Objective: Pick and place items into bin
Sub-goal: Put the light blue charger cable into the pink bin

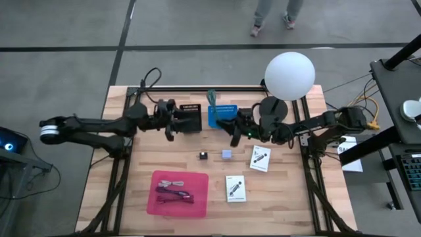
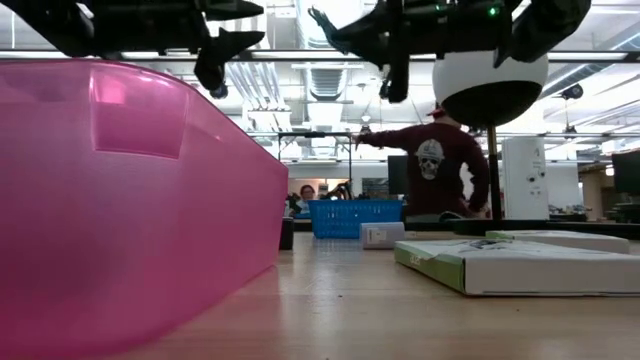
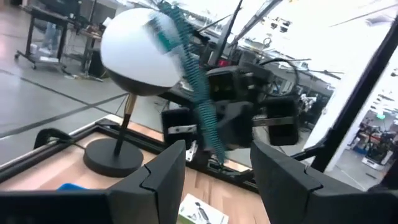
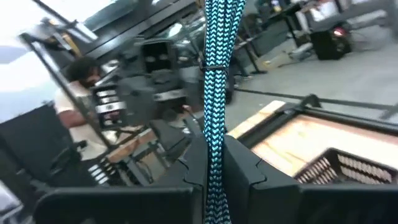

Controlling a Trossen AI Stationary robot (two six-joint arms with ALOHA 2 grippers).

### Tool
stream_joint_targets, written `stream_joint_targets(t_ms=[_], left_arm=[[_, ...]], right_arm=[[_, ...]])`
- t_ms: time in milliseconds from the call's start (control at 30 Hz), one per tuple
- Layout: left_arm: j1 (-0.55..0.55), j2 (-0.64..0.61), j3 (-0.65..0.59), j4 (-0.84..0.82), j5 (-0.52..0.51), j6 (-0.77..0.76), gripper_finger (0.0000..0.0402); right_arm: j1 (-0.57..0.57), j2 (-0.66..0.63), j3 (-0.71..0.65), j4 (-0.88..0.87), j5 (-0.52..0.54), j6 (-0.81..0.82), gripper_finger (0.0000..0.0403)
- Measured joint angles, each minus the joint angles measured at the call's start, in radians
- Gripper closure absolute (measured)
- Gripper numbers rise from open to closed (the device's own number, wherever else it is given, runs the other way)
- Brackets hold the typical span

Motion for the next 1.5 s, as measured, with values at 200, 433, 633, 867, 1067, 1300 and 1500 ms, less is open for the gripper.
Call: stream_joint_targets(t_ms=[200,433,633,867,1067,1300,1500], left_arm=[[0.033,0.081,0.003,0.141,-0.001,-0.126,0.0236],[0.036,0.228,0.010,0.486,0.071,-0.206,0.0236],[0.036,0.315,0.033,0.554,0.089,-0.272,0.0236],[0.036,0.375,0.078,0.562,0.088,-0.282,0.0236],[0.036,0.413,0.138,0.558,0.088,-0.257,0.0236],[0.036,0.451,0.174,0.557,0.089,-0.230,0.0249],[0.036,0.453,0.175,0.557,0.089,-0.230,0.0319]], right_arm=[[0.005,-0.001,0.067,-0.021,-0.097,-0.101,0.0386],[0.005,-0.002,0.127,-0.236,-0.098,-0.106,0.0386],[0.005,-0.002,0.139,-0.267,-0.111,-0.110,0.0386],[0.004,-0.002,0.139,-0.287,-0.133,-0.107,0.0386],[0.005,-0.002,0.138,-0.317,-0.143,-0.106,0.0386],[0.004,-0.002,0.138,-0.316,-0.143,-0.106,0.0386],[0.004,-0.003,0.138,-0.316,-0.143,-0.106,0.0386]])
